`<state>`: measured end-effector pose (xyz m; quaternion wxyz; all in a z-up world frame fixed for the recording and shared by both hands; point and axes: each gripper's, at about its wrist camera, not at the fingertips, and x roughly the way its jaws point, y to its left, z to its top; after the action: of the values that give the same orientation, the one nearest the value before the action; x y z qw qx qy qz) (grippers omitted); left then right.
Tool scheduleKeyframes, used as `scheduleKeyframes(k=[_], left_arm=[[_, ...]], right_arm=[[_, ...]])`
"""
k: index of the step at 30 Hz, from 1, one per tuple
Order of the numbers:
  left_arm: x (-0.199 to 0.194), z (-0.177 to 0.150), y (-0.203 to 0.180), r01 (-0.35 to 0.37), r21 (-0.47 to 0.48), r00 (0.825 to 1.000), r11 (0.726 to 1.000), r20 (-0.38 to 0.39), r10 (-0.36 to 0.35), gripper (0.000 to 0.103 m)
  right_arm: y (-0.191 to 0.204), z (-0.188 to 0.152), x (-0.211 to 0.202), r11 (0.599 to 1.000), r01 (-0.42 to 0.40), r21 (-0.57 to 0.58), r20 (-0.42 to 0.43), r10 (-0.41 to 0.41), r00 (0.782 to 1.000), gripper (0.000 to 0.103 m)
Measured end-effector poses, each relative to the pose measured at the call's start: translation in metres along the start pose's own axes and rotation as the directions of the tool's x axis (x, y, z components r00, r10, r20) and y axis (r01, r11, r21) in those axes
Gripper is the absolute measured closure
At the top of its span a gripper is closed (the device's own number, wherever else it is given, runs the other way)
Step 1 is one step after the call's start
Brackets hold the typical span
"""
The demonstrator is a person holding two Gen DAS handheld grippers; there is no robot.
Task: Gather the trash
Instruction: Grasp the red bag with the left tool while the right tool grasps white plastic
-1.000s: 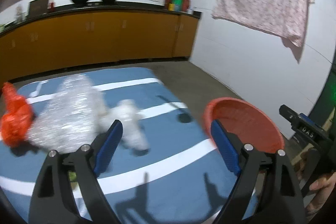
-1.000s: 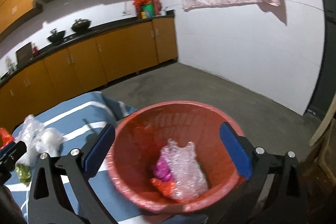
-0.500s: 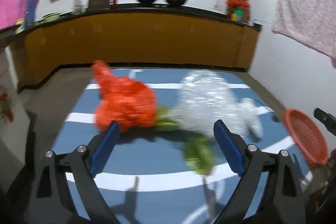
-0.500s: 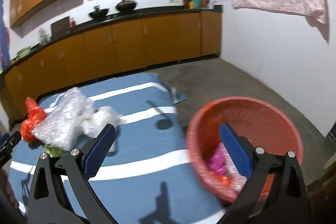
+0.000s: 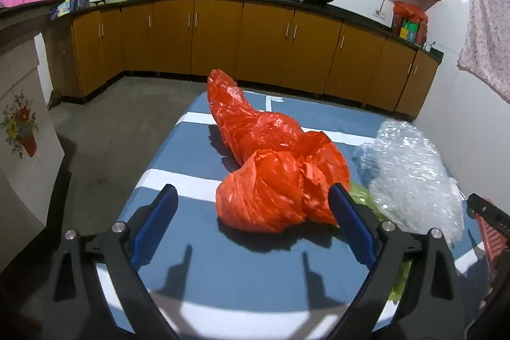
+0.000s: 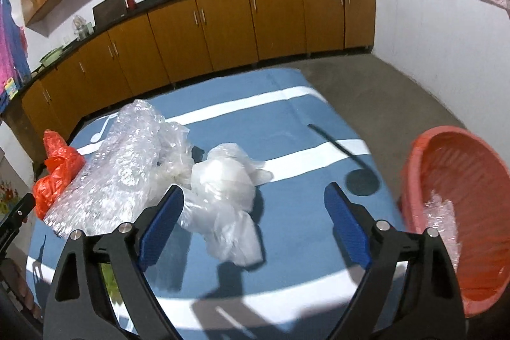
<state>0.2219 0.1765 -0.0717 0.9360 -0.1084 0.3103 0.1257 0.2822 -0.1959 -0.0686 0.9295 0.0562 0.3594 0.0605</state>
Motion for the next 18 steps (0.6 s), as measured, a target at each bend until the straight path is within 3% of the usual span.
scheduleKeyframes(k=[7, 12, 14, 18], left_arm=[[0.033, 0.005, -0.007, 0.033, 0.026, 0.998, 0.999, -0.063, -0.031, 0.010], [0.048, 0.005, -0.011, 0.092, 0.043, 0.990, 0.995, -0.113, -0.087, 0.010], [0.051, 0.003, -0.012, 0.117, 0.043, 0.986, 0.992, -0.125, -0.111, 0.016], [0.055, 0.001, -0.015, 0.140, 0.043, 0.980, 0.989, -0.150, -0.132, 0.030]], right_arm=[[0.010, 0.001, 0.024, 0.999, -0.001, -0.032, -0.053, -0.001, 0.999, 0.018], [0.017, -0.002, 0.035, 0.998, -0.030, -0.055, -0.105, 0.024, 0.994, 0.034], [0.019, -0.003, 0.036, 0.997, -0.049, -0.060, -0.123, 0.042, 0.991, 0.044], [0.021, -0.008, 0.030, 0.996, -0.053, -0.077, -0.124, 0.044, 0.991, 0.050]])
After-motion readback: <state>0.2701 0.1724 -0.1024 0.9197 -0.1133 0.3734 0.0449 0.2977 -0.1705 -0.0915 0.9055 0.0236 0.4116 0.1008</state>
